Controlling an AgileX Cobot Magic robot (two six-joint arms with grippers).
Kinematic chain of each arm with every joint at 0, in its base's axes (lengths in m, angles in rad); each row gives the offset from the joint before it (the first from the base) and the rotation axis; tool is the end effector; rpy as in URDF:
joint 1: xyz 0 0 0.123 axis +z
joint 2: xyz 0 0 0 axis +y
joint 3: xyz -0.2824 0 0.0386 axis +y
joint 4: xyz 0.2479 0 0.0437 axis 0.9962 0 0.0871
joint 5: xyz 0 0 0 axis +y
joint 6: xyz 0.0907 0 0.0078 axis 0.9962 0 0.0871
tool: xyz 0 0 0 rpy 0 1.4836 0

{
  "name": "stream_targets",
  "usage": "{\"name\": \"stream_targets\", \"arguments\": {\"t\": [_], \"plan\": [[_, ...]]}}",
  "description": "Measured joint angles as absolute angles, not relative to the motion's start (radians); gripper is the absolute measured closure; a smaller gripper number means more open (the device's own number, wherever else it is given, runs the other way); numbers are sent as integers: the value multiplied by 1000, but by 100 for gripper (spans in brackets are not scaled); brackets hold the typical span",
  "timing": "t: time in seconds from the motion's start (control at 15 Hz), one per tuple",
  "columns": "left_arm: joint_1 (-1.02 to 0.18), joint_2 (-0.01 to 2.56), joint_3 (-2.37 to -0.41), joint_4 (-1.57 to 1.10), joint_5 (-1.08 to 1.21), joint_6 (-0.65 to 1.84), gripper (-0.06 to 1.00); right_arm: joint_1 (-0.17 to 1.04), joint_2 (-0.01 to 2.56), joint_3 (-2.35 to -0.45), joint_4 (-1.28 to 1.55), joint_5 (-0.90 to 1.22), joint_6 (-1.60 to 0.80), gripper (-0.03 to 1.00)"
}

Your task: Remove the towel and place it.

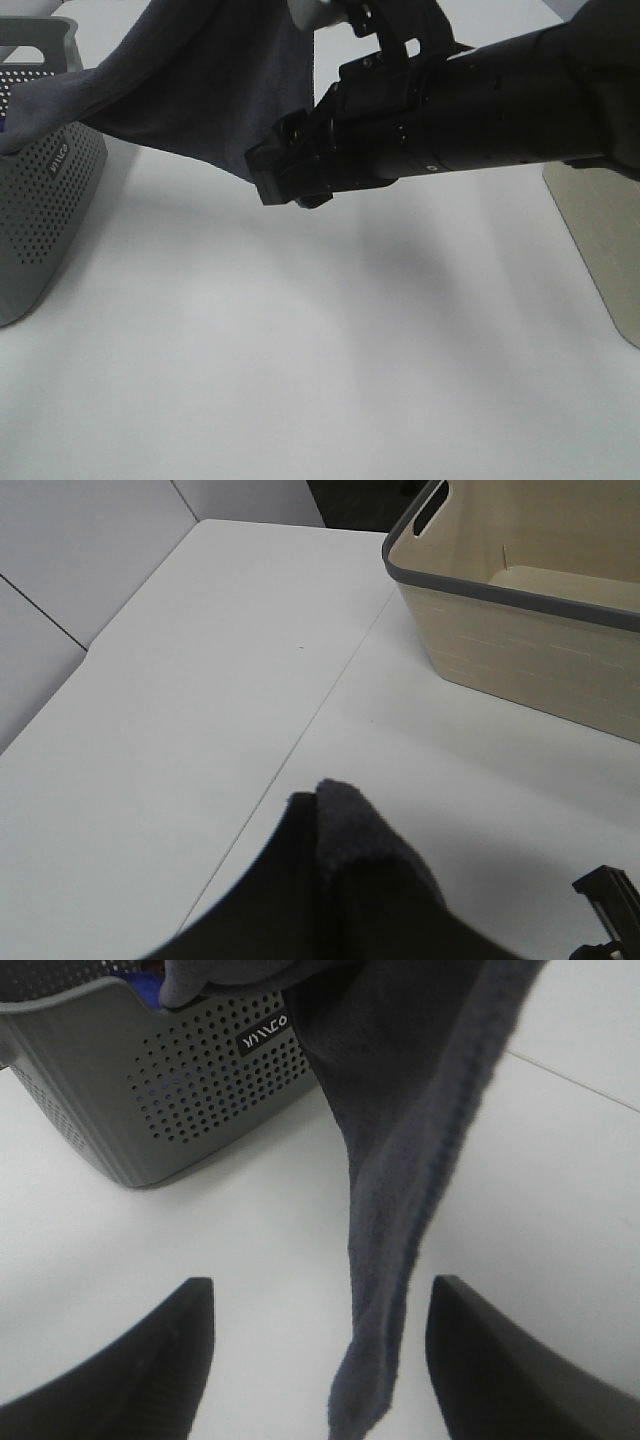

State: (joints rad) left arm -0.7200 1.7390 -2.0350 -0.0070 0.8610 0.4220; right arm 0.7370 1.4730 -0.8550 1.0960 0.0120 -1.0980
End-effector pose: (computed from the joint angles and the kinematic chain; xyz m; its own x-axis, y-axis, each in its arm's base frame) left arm 0.2932 -0.2578 0.4671 -0.0472 0.5807 -0.8127 0.7461 0.5615 0.3578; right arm 0.2336 0.2135 0.2532 -0.3770 -0.3449 -0.8596 -0.6796 0.7336 0.0037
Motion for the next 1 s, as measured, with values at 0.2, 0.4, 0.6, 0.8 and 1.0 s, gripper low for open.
{"name": "stream_targets", "arguments": {"t": [0.2, 0.4, 0.6, 0.8, 1.0], "plan": [[-720, 1739, -2035, -9, 861, 422, 94, 737, 1510, -855, 1094, 12, -1098, 47], [-720, 1739, -2035, 0, 864, 422, 94, 737, 1510, -855, 1094, 8, -1098, 76], [-719, 1739, -2035, 46, 942, 422, 94, 729, 1509, -855, 1094, 90, -1097, 95], [-718, 1739, -2035, 66, 1008, 422, 94, 667, 1509, -861, 1026, 302, -1004, 95], [-718, 1739, -2035, 75, 1031, 422, 94, 545, 1509, -979, 591, 669, -572, 95]]}}
